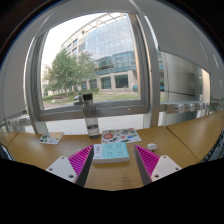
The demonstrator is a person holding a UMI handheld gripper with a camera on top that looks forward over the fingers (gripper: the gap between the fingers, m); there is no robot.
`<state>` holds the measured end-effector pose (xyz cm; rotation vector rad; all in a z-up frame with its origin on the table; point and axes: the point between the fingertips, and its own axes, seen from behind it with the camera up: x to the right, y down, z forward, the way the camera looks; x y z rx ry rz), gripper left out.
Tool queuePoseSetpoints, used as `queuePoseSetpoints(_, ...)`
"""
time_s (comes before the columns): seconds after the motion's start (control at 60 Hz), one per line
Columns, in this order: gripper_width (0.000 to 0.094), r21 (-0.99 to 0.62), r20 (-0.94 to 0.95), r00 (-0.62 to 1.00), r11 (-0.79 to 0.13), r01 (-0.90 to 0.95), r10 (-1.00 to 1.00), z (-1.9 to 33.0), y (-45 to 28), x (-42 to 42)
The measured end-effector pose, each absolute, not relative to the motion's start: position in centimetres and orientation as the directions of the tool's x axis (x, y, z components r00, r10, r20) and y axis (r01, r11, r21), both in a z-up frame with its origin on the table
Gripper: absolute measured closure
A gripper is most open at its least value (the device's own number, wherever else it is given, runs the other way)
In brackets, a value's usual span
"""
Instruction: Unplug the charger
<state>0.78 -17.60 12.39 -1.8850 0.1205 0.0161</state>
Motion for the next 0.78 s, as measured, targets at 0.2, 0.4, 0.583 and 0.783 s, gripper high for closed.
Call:
queuePoseSetpoints(0.2,0.0118,-0.922,-0.016,1.0,-0.387,-0.025,-0.026,7.0,-22.6,-7.8)
queuePoseSetpoints(0.4,0.0113,-0.92,-0.003,0.999,-0.392,0.014,0.042,6.7,-24.9,-12.6)
queuePoseSetpoints(0.583,0.011,-0.922,0.001,0.998,-0.387,0.022,0.055,6.8,-25.9,-13.7)
queuePoseSetpoints(0.783,0.0111,-0.92,-0.005,0.999,-0.392,0.014,0.048,6.3,-26.0,-13.6)
